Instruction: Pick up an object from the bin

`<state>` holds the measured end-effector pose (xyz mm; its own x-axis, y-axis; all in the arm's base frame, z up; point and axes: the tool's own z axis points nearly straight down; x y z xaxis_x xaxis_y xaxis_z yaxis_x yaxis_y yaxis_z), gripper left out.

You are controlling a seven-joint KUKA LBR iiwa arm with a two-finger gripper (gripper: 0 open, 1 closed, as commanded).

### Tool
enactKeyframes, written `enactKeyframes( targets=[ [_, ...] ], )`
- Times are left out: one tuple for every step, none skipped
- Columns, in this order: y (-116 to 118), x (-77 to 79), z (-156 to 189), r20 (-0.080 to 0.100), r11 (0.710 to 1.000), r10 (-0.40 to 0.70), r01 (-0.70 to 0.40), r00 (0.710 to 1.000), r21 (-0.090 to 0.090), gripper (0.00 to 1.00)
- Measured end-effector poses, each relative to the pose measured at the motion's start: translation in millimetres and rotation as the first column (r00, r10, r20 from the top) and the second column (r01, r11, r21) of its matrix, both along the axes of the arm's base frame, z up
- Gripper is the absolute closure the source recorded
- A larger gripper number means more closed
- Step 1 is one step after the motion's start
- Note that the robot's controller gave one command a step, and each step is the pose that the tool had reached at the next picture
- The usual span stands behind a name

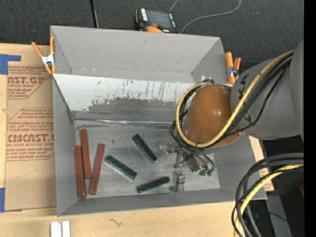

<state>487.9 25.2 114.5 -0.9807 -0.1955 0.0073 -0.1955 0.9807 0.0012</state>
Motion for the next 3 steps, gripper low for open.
enactKeyframes(
  targets=[
    [49.4,-1.8,-45.5,0.015,0.999,0.046,-0.046,0.999,0.004,0.00],
    [46.9,-3.5,-44.6,0.007,0.999,0.042,-0.042,0.999,0.001,1.00],
    [35.8,16.5,144.9,0.018,0.997,0.079,-0.079,0.997,0.001,1.00]
  ],
)
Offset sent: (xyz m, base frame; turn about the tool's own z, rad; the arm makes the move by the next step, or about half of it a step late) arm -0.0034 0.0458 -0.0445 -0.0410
